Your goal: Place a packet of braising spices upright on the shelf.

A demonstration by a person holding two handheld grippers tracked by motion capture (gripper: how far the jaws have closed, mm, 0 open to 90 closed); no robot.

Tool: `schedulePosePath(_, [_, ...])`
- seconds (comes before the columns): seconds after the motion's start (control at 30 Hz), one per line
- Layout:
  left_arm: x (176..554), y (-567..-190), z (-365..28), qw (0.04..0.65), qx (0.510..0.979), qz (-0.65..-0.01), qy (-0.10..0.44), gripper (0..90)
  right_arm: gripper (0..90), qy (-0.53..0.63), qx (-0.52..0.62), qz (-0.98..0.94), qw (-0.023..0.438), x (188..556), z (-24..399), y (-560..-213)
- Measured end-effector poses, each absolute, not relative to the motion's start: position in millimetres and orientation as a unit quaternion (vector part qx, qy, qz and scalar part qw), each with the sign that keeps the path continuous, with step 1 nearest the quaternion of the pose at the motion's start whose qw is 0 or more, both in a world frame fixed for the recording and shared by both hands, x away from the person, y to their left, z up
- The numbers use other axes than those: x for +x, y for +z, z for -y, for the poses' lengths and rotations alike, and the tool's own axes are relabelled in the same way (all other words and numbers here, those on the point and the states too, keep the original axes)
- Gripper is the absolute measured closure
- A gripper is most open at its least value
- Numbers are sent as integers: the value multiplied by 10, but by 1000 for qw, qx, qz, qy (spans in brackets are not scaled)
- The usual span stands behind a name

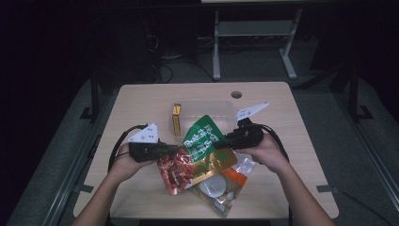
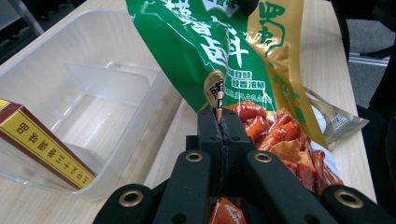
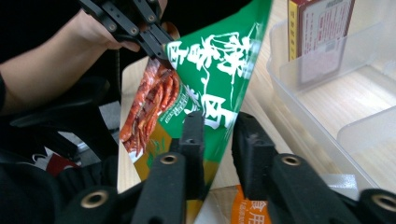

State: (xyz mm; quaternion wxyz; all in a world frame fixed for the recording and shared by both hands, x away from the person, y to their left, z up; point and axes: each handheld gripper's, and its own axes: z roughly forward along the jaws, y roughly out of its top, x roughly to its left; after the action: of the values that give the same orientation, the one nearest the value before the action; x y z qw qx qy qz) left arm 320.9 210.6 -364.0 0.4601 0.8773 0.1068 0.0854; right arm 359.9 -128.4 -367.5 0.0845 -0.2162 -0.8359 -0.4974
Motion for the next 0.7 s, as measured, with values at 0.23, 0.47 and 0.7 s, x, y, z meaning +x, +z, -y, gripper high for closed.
schedulePosePath(0.23, [3213,-3669,-2137,467,874,-104,82,890,896,-480,-208,849,72,3623,1243,-3658])
schedulePosePath(0.47, [3283,-3723,-2214,479,867,-110,80,884,900,-516,-187,827,121,3619,1286,-3623])
schedulePosePath(0.7, [3298,-3770,-2224,468,873,-110,85,878,900,-545,-162,809,150,3573,1246,-3579])
